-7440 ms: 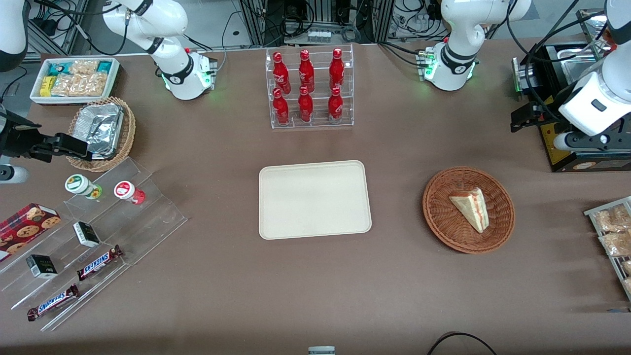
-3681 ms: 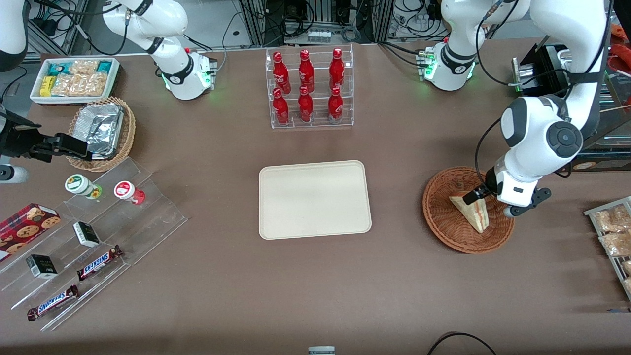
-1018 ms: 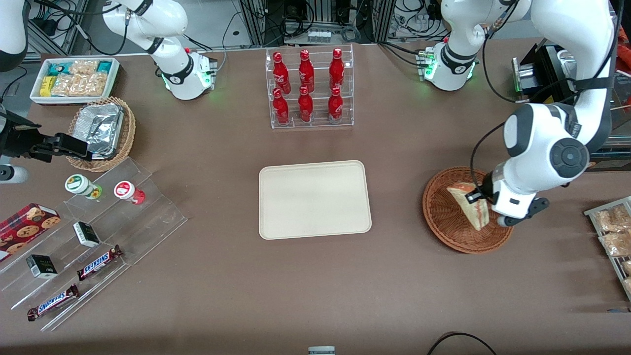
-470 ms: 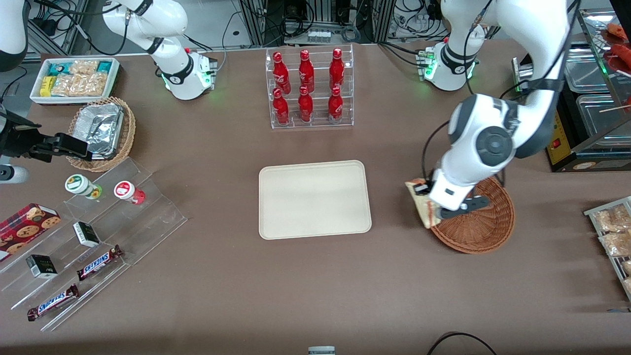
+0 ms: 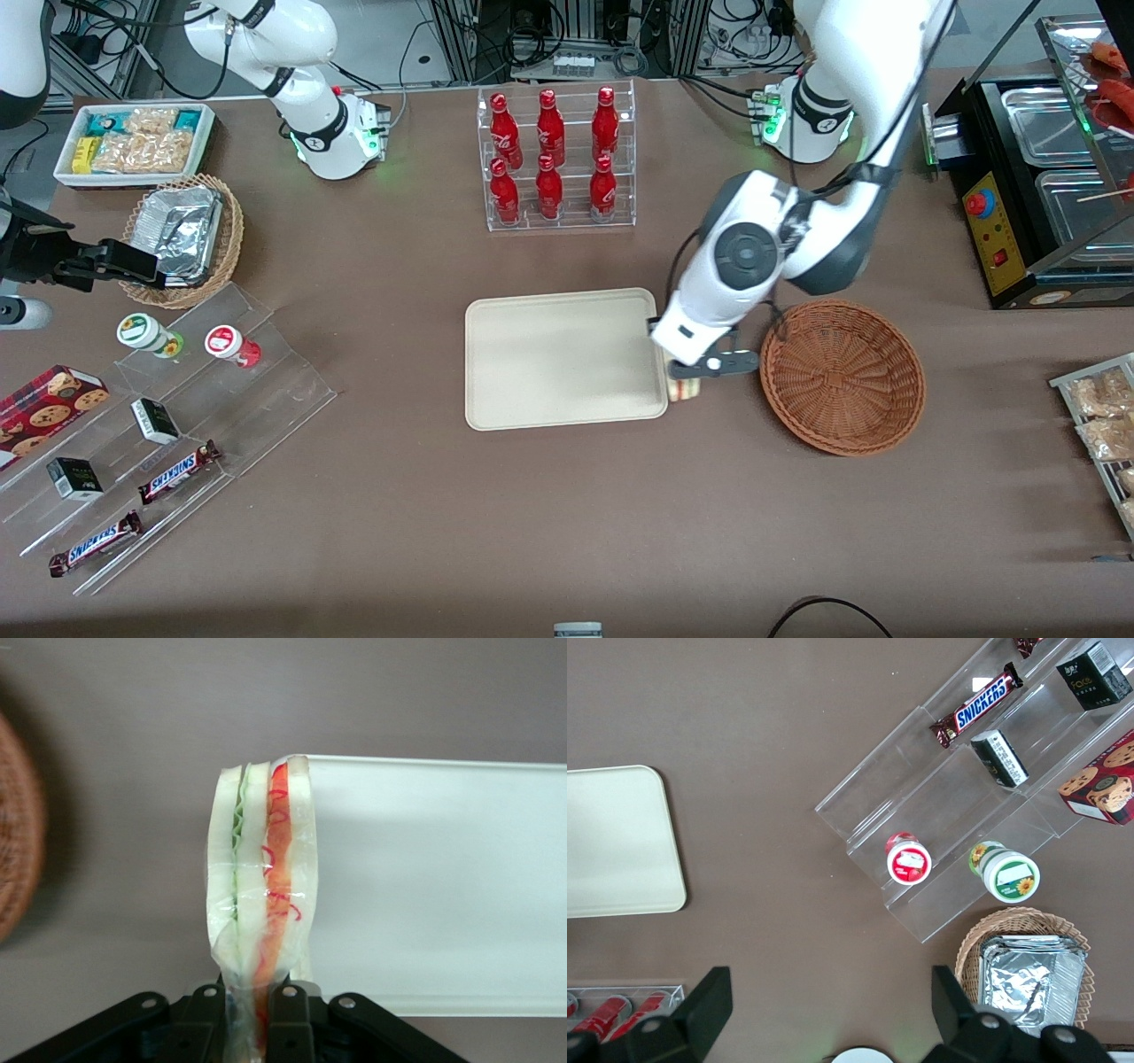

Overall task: Place sandwich from basket to tray
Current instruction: 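Lift the sandwich and carry it with the left gripper over the cream tray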

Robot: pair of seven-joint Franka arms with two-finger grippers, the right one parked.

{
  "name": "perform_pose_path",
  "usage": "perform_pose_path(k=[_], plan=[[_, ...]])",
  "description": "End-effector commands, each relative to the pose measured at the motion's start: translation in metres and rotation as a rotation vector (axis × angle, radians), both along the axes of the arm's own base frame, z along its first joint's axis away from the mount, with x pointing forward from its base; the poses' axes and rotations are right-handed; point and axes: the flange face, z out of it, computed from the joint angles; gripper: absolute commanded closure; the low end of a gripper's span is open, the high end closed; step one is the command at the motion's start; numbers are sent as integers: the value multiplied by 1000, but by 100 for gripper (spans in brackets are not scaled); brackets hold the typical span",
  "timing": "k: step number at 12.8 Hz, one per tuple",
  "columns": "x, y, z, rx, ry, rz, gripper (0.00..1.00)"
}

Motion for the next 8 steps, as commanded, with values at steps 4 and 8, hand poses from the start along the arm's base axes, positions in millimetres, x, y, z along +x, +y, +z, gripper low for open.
perform_pose_path(k=[4, 8], plan=[[-16, -92, -34, 43, -8, -13, 100], [-27, -130, -63, 55, -9, -59, 100]])
